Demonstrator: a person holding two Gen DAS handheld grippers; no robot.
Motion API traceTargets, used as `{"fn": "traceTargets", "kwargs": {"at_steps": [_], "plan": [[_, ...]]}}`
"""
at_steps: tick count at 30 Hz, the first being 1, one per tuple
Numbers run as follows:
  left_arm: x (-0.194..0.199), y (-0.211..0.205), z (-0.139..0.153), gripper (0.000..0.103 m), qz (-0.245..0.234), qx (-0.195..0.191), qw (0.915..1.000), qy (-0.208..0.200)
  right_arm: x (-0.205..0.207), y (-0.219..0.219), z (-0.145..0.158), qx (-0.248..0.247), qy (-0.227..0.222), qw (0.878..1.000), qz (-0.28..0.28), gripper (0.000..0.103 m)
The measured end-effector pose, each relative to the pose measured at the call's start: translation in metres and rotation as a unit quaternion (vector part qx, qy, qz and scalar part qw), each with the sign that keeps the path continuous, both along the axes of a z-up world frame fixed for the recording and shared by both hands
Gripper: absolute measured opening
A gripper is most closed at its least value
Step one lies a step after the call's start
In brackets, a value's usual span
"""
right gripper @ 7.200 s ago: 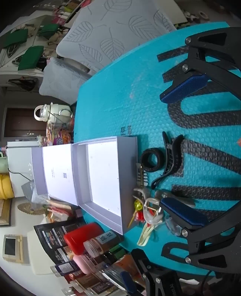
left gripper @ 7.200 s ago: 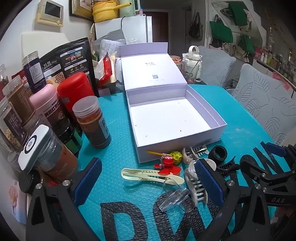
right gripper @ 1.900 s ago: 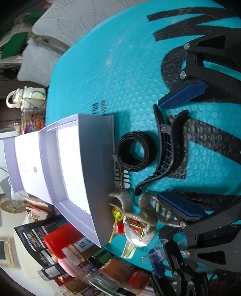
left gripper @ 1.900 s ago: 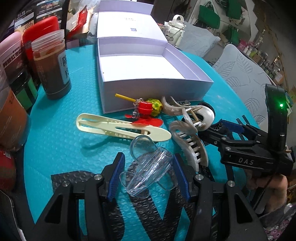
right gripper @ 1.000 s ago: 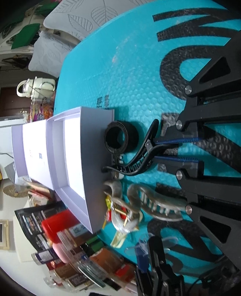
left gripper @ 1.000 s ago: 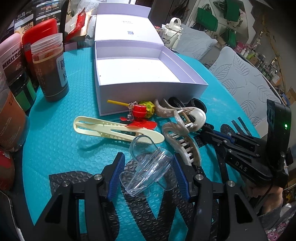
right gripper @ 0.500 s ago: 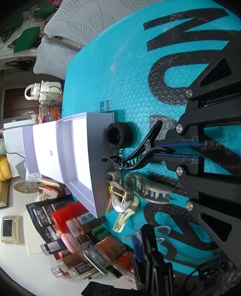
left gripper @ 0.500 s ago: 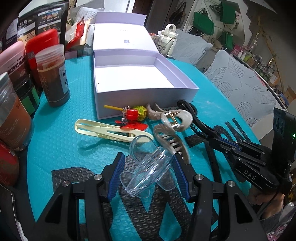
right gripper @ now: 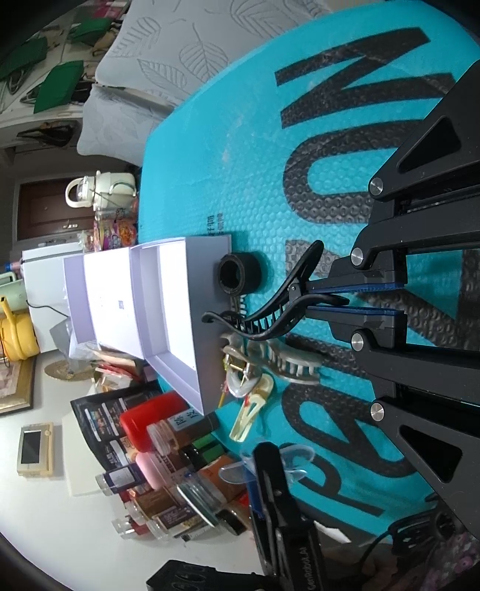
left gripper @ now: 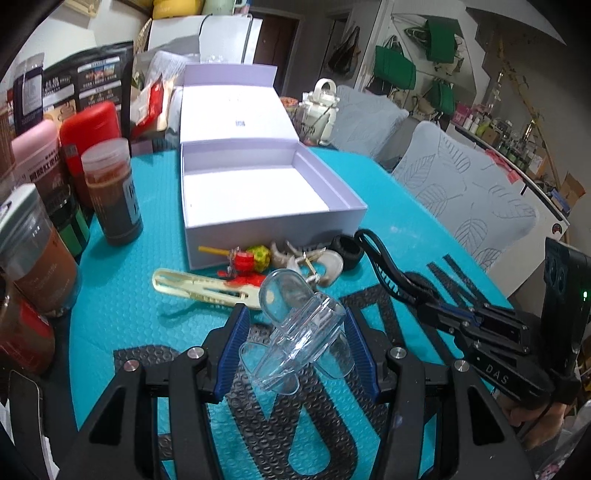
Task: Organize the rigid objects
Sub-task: 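Carry both held items over the white box and lower them inside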
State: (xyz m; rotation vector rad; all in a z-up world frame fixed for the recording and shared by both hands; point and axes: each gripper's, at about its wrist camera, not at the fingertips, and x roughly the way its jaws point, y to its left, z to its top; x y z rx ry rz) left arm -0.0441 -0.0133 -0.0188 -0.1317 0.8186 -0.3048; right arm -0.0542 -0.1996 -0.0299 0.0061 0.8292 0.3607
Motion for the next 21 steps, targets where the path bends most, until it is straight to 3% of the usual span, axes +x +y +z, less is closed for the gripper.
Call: {"fn": "traceTargets", "kwargs": {"at_steps": [21], "plan": [[0.029, 0.001, 0.066, 0.053, 0.003, 0.019, 0.9945, -0.103, 0.024, 0.007, 0.062, -0.003, -0.069, 0.996, 0.05, 0.007]]}}
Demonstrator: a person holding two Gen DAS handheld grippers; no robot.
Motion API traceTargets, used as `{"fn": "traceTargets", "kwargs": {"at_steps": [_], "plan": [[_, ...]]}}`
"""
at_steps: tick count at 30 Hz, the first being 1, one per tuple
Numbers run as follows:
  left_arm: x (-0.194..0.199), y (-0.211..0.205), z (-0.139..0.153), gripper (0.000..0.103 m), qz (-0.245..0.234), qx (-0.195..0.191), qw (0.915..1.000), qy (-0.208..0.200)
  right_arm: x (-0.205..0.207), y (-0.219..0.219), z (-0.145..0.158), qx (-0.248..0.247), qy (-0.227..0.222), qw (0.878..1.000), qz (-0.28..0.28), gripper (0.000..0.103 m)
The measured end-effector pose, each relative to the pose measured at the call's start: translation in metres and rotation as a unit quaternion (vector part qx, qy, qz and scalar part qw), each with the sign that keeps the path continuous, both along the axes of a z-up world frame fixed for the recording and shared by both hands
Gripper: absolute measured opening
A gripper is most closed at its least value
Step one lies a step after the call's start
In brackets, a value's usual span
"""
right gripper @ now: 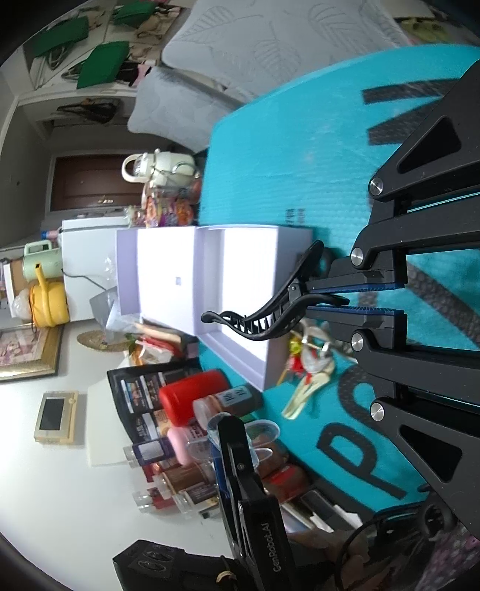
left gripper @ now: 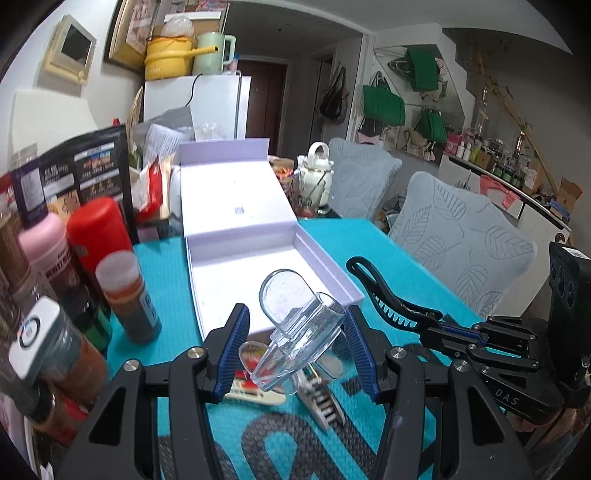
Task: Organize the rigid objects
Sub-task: 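Carry both held items over the white box and lower them inside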
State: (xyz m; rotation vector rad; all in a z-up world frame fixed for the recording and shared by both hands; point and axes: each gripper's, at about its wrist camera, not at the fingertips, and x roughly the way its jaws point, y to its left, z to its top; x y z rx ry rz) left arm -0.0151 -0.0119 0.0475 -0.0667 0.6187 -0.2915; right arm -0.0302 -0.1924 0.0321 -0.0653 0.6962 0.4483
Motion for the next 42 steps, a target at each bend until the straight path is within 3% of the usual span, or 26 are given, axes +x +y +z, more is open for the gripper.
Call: {"fn": "traceTargets", "kwargs": {"at_steps": [25, 30, 37, 42], "plan": [[0.107, 0.019, 0.042, 0.053, 0.021, -0.006, 0.9979, -0.062, 0.103, 0.032, 0.044, -0.017, -0.046, 0.998, 0.029, 0.007], [0.131, 0.017, 0.046, 0.053, 0.038, 0.01, 0.9966, -0.073, 0.13, 0.038, 0.051, -0.017, -0.06, 0.997, 0.034, 0.007], [0.159, 0.019, 0.029, 0.053, 0.075, 0.013, 0.9957, -0.052, 0.165, 0.044, 0.042, -0.003, -0.057, 0.997, 0.05, 0.007], [0.18, 0.02, 0.009, 0.053, 0.074, 0.024, 0.9968, -0.019, 0.188, 0.047, 0.021, -0.003, -0.022, 0.998, 0.062, 0.007]]}}
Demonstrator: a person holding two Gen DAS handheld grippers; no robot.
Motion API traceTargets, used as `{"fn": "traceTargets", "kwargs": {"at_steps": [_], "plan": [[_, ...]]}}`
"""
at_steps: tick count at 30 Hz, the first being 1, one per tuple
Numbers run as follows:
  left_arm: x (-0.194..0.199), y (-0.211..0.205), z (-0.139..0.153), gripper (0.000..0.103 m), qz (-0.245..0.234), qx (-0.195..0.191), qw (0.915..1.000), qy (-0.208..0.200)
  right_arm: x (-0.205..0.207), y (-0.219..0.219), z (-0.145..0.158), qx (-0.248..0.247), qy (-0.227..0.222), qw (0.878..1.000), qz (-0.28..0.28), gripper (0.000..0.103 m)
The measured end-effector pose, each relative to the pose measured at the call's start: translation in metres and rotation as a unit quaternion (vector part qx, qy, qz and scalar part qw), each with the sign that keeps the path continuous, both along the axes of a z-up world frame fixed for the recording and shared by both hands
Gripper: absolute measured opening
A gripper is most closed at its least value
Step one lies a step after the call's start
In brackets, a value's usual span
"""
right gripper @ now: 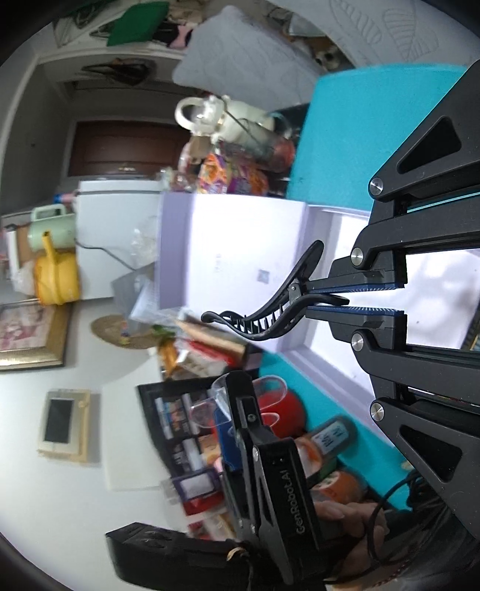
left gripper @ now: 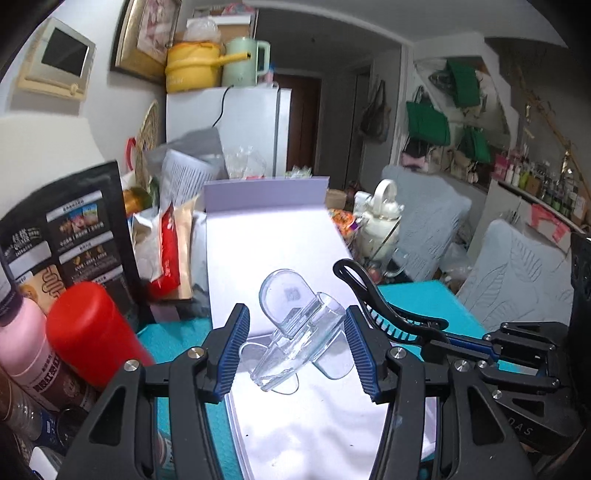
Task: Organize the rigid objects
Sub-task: 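Carry both held items over the white box and lower them inside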
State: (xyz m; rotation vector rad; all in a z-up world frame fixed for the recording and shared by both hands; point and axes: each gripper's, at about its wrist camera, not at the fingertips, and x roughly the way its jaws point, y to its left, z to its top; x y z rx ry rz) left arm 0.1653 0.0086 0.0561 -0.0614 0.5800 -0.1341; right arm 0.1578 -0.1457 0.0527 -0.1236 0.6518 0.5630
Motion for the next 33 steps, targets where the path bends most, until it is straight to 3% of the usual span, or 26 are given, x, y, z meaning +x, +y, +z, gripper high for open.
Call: {"fn": "traceTargets", "kwargs": {"at_steps": [20, 29, 33], "plan": [[0.051, -0.01, -0.078, 0.053, -0.012, -0.011, 0.993, 0.117, 0.041, -0.001, -0.057, -0.031, 0.069, 0.997, -0.02, 0.007], [0.057, -0.011, -0.092, 0.053, 0.001, -0.007, 0.9911, 0.133, 0.047, 0.002, -0.073, -0.042, 0.086, 0.995, -0.02, 0.007], [0.064, -0.008, -0.099, 0.053, -0.004, -0.024, 0.9866, 0.162, 0.05, -0.001, -0.076, -0.042, 0.096, 0.994, -0.026, 0.007]]}}
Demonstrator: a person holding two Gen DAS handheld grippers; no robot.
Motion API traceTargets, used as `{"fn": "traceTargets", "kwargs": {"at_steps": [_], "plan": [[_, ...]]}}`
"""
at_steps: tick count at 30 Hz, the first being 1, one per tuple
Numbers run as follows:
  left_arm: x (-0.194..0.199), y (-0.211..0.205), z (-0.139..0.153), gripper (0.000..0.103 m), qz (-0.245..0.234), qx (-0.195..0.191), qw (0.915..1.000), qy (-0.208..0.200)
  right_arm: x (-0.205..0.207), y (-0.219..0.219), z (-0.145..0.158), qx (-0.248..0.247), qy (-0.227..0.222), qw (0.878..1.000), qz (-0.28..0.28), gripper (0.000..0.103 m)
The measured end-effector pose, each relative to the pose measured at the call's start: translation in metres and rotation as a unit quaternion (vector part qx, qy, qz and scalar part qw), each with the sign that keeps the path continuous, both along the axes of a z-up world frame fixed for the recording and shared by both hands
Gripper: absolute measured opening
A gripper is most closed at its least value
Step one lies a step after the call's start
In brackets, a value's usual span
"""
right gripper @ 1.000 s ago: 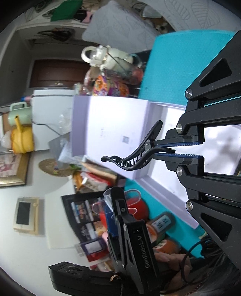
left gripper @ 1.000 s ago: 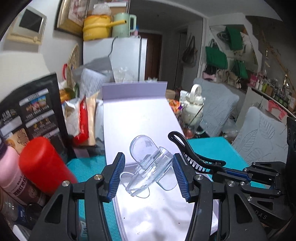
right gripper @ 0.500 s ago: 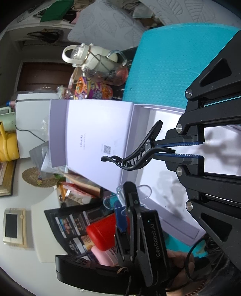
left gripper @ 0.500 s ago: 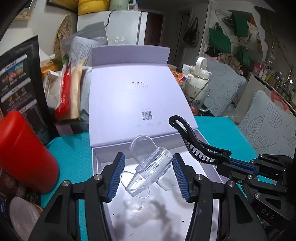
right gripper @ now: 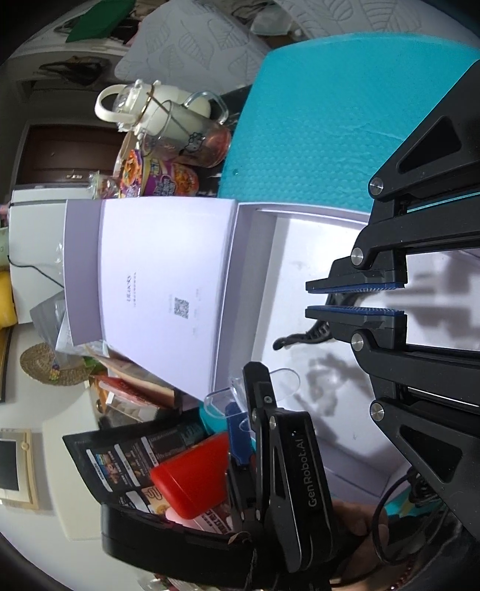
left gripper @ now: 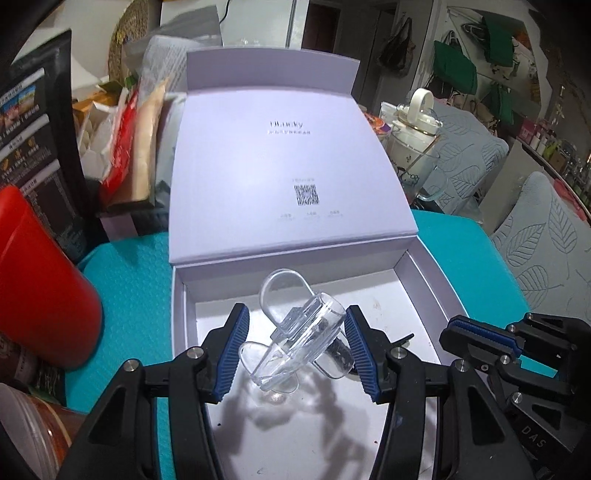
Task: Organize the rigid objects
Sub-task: 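Carry both held items over the white box and lower them inside, then open both tools to release the items into the white box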
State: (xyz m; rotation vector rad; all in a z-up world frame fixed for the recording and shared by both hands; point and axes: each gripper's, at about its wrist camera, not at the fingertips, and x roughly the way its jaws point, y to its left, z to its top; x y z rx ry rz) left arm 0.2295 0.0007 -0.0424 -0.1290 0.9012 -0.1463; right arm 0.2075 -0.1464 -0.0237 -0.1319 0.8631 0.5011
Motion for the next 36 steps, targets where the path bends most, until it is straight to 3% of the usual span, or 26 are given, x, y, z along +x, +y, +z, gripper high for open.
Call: {"fn": "traceTargets", "kwargs": {"at_steps": [3, 7, 9, 17, 36], "plan": [[0.004, 0.002, -0.006, 0.053, 0.002, -0.014, 0.9997, 0.019, 0.0, -0.002, 0.001, -0.002, 0.0, 1.0, -0.005, 0.008], [0.002, -0.001, -0.006, 0.064, 0.008, 0.007, 0.9997, 0.02, 0.002, -0.006, 0.001, -0.002, 0.004, 1.0, -0.014, 0.025], [0.001, -0.001, -0.004, 0.068, 0.009, 0.009, 0.9998, 0.017, 0.002, -0.007, 0.001, -0.002, 0.004, 1.0, -0.018, 0.025], [-0.003, -0.001, 0.006, 0.068, 0.01, 0.016, 0.9998, 0.005, -0.001, -0.008, 0.007, -0.003, -0.003, 1.0, -0.024, 0.028], [-0.039, -0.003, 0.066, 0.068, 0.011, 0.017, 0.9978, -0.063, -0.028, -0.01, 0.045, 0.012, -0.04, 0.999, -0.029, 0.029]]}}
